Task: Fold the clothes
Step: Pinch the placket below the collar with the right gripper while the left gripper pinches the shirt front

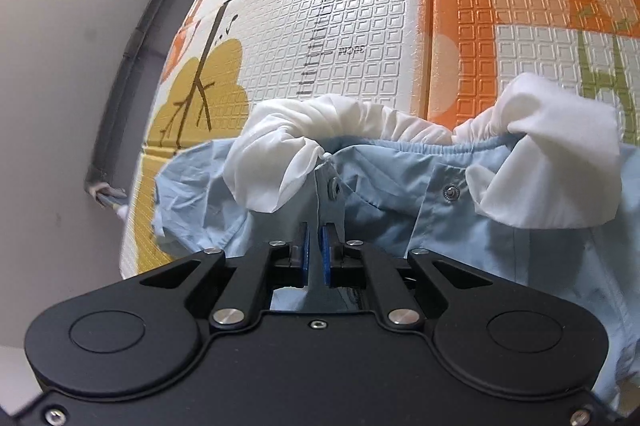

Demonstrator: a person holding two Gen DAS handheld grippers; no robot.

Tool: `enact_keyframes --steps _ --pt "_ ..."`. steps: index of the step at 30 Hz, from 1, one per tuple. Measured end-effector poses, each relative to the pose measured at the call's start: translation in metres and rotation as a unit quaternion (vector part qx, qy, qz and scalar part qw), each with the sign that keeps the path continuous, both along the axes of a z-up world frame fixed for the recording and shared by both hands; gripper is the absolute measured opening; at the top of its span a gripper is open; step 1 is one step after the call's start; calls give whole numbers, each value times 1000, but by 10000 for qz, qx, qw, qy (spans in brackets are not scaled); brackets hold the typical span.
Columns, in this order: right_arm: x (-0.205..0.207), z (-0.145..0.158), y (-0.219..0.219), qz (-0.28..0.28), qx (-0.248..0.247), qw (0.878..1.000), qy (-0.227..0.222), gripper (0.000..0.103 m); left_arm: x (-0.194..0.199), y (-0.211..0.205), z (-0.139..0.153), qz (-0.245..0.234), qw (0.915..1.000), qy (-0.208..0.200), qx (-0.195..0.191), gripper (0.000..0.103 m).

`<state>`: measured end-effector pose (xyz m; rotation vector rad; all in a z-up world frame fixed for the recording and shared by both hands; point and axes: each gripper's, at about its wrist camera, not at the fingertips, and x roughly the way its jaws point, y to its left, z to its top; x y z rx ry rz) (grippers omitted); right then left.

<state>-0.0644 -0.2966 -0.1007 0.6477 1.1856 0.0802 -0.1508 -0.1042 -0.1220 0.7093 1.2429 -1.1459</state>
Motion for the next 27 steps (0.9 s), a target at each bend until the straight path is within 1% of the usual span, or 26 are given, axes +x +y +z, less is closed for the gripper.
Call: enact_keyframes --steps 5,6,7,8,10,11,12,13,15,16,17,18,20,21,22,23,24,25,26,27 --pt "-3 -9 6 165 -260 9995 123 10 -1 0 -2 -1 10000 -15 0 71" --pt "-4 -12 6 174 -283 9993 160 14 -1 0 -1 2 10000 -36 5 70" --pt "-5 -15 6 182 -302 9992 196 22 -1 1 -1 -10 10000 -73 13 69" --pt "-6 -18 6 190 -321 9990 233 24 -2 1 -2 -24 9999 -113 23 67" --pt "-7 -25 6 189 -381 9986 309 24 -3 1 -2 -37 9998 -184 32 62" --pt "-7 -28 5 172 -370 9985 351 24 -2 2 -2 -21 9999 -169 21 56" --pt "-8 -31 4 152 -355 9985 394 25 -1 2 -2 10 9999 -131 -6 47" --pt "-8 -34 2 104 -305 9986 429 27 1 3 -2 59 10000 -54 -40 42" --pt "-8 -40 -1 1 -195 9986 496 28 4 4 -1 142 9999 35 -56 28" --pt "-9 -44 -3 -51 -141 9985 530 31 6 5 -1 182 9998 76 -62 25" --pt "-9 -45 -4 -86 -80 9985 533 32 7 6 -1 224 9997 107 -83 20" --pt "-9 -47 -5 -120 -17 9985 532 32 9 7 0 265 9995 137 -106 17" --pt "-10 -51 -7 -187 107 9984 531 32 11 10 2 337 9991 187 -190 13" --pt "-11 -52 -8 -224 138 9983 529 32 12 11 3 381 9988 209 -227 13" --pt "-11 -52 -8 -249 174 9983 503 29 14 13 4 440 9984 239 -261 13" --pt "-11 -52 -7 -253 164 9984 480 24 14 13 6 481 9981 262 -285 13" --pt "-11 -52 -5 -226 102 9987 445 11 15 14 7 531 9977 290 -316 12" --pt "-11 -51 -3 -189 64 9990 407 7 16 14 8 583 9972 319 -347 12" --pt "-11 -50 -1 -151 30 9992 369 6 17 15 9 628 9968 339 -371 11" --pt "-11 -50 1 -129 53 9993 338 1 19 17 10 688 9962 353 -398 10"
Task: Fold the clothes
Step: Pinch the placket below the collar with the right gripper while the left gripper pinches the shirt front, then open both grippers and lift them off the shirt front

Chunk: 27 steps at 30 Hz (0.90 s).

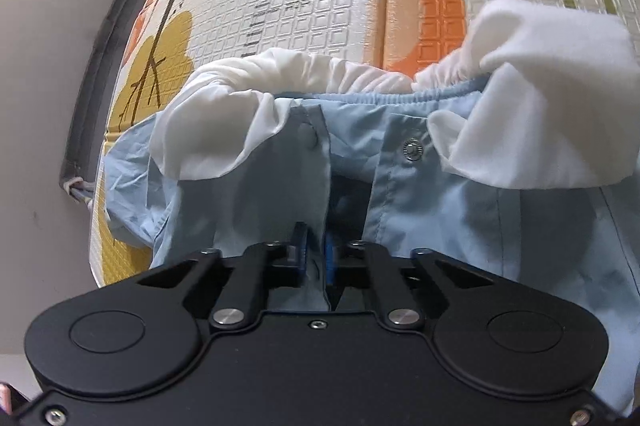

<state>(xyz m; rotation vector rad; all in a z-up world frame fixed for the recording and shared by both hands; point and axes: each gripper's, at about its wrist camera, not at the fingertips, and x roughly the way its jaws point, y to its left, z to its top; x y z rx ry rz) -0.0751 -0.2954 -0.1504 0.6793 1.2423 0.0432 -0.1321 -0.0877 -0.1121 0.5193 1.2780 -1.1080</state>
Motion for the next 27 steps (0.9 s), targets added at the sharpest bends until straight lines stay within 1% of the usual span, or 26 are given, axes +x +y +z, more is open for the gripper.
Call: enact_keyframes --steps 6,9,12,15,21,27 --pt "-2 13 1 -29 197 9997 -146 0 8 10 11 269 9994 69 -203 9" --pt "-5 25 -1 -47 256 9994 -226 0 11 19 19 341 9986 186 -358 9" --pt "-9 38 -6 -126 423 9985 -312 0 14 26 25 422 9968 386 -556 9" --pt "-12 52 -9 -160 501 9976 -453 0 15 31 28 475 9955 479 -664 9" --pt "-17 64 -16 -278 335 9980 -466 0 11 30 36 383 9905 832 -1027 9" --pt "-29 61 -32 -488 146 9982 -305 0 0 21 31 137 9907 901 -1010 9"
